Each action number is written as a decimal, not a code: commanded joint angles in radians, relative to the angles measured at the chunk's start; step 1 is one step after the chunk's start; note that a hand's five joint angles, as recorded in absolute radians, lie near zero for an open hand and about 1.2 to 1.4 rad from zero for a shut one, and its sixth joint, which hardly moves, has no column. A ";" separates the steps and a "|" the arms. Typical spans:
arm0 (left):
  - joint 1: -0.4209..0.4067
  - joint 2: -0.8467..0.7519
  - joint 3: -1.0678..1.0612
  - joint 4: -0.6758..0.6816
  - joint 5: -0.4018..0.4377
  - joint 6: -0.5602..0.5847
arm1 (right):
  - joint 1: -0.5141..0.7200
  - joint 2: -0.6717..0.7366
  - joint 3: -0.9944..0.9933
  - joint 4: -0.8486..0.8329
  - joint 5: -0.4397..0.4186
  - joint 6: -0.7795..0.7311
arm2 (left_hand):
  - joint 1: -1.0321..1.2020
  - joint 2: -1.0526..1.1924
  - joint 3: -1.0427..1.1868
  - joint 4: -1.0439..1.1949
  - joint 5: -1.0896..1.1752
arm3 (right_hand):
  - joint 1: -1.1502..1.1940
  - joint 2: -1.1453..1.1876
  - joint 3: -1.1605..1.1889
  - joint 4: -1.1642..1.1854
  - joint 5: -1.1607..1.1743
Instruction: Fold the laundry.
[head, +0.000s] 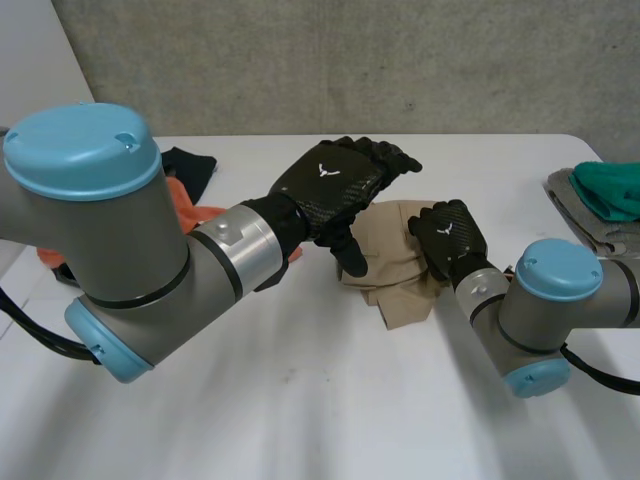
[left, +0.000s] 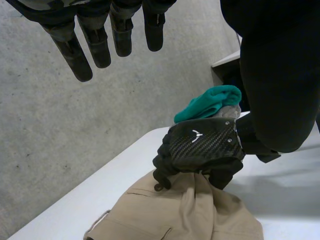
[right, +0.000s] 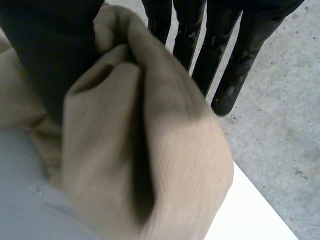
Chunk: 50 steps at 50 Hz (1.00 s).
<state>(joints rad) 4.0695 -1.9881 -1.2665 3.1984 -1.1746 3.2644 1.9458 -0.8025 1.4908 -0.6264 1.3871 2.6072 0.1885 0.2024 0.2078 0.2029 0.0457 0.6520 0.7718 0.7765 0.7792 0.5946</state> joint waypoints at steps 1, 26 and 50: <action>0.008 0.008 -0.002 0.001 0.001 -0.002 | -0.001 0.000 -0.041 0.059 -0.005 0.060 | 0.010 -0.004 -0.009 -0.004 -0.021 | 0.087 -0.032 -0.037 -0.040 -0.030; 0.037 0.034 -0.002 0.003 0.000 -0.005 | -0.294 -0.031 -0.477 -0.095 -0.184 0.390 | 0.010 -0.004 -0.009 -0.004 -0.021 | 0.744 0.624 0.620 0.617 0.627; -0.038 0.095 -0.042 0.003 0.007 -0.005 | -0.801 0.284 -0.597 -0.349 -0.526 0.763 | 0.007 -0.006 -0.012 -0.007 -0.024 | 0.744 0.624 0.620 0.617 0.627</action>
<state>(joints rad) 4.0413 -1.8919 -1.2823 3.2000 -1.1676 3.2568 1.2517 -0.5961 0.8370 -0.8717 0.9844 3.2346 0.1885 0.2024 0.2078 0.2029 0.0457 0.9285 1.1711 1.1530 1.1873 0.8452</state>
